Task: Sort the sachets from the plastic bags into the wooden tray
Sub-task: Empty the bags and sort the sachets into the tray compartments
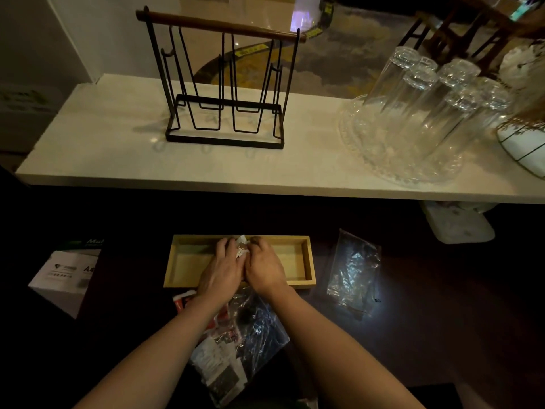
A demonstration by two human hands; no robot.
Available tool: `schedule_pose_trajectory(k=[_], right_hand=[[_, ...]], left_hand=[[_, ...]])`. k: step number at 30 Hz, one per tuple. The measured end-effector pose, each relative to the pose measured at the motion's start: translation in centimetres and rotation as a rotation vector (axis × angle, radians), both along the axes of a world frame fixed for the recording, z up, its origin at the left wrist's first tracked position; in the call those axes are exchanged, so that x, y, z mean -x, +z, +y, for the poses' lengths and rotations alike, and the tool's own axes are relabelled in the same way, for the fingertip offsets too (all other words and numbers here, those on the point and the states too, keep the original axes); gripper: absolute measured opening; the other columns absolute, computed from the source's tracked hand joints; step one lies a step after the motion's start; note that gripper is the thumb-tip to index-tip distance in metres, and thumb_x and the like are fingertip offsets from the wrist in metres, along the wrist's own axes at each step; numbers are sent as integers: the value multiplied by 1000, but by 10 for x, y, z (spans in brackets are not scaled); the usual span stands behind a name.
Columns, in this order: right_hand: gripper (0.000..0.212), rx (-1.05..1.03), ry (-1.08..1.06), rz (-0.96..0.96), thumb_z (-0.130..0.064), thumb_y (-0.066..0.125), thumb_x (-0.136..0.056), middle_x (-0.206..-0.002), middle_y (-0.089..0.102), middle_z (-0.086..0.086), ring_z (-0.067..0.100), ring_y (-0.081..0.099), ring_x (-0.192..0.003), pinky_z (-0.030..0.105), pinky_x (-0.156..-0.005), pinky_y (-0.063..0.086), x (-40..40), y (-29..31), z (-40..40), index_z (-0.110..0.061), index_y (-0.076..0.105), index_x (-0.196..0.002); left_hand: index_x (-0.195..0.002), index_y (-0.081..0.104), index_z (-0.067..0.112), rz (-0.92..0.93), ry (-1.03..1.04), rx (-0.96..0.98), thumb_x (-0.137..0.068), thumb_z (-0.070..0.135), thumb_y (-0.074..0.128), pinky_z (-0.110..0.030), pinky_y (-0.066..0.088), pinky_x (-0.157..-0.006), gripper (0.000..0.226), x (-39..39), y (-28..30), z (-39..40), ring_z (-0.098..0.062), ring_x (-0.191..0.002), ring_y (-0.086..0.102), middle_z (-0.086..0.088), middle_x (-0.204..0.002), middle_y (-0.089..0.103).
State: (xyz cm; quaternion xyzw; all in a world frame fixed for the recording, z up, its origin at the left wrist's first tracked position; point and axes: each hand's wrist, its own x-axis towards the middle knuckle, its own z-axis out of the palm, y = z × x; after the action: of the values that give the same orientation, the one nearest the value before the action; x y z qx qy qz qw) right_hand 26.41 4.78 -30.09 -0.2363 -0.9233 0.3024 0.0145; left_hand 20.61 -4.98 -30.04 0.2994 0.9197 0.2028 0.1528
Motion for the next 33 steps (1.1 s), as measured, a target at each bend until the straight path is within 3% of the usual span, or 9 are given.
schedule_pose_trajectory(k=[4,10,14,18,21,24,27,30,33], right_hand=[[44,66,-7,57,-28,43,-96,-136,47,6,22,53,-117,36,-93,47,-2,5,2,-18,37,-139],[43,72,-123,203,-27,34,-100,-134,54,9,21,51,-122,35,-102,43,-10,5,-1,-17,34,-141],[47,67,-75,165,-31,30,-99,-135,54,7,20,50,-122,40,-105,40,-11,-7,-3,-20,29,-145],[47,-73,-29,103,-31,31,-101,-146,43,4,17,39,-134,40,-116,25,-10,-8,4,-19,30,-146],[47,-38,-136,174,-32,39,-99,-147,40,2,15,39,-132,31,-111,32,-14,8,10,-17,36,-144],[28,66,-323,258,-19,47,-96,-120,57,3,15,53,-111,34,-97,46,-35,19,14,-14,53,-123],[16,212,-288,106,-12,48,-95,-96,65,-3,13,62,-87,37,-80,55,-72,19,11,-17,61,-102],[13,205,-174,-130,-21,52,-94,-103,67,-5,13,65,-91,33,-79,56,-105,5,0,-22,60,-104],[28,320,-132,-306,-34,60,-90,-111,66,-2,15,64,-101,34,-87,54,-117,-5,-10,-20,59,-114]], left_hand=[[-150,5,20,-40,-92,-6,-98,44,20,-38,32,-109,60,-3,-4,-11,-26,-141,26,-8,-159,8],[-150,-2,17,25,-271,39,-97,39,35,-37,24,-115,68,2,-11,-26,-24,-145,15,-6,-160,-2],[-149,14,14,58,-193,53,-97,32,39,-39,36,-107,60,6,-12,-15,-27,-137,33,-9,-157,16],[-141,30,10,124,-151,101,-95,29,43,-42,50,-89,51,4,-14,-5,-31,-116,53,-14,-147,33],[-138,33,17,93,-100,82,-95,31,42,-39,52,-78,46,9,-14,-6,-30,-102,58,-12,-144,31],[-141,28,18,-25,-57,2,-98,34,36,-33,49,-79,48,12,-7,-9,-27,-107,54,-10,-148,23],[-147,21,19,-203,18,-121,-99,39,29,-34,43,-92,53,12,9,-18,-26,-125,43,-5,-151,15],[-144,30,16,-205,60,-190,-99,38,28,-29,39,-91,50,7,22,-36,-23,-125,42,-6,-148,18],[-133,45,11,-142,73,-211,-100,30,32,-23,38,-85,41,-3,33,-52,-13,-107,47,-8,-139,31]])
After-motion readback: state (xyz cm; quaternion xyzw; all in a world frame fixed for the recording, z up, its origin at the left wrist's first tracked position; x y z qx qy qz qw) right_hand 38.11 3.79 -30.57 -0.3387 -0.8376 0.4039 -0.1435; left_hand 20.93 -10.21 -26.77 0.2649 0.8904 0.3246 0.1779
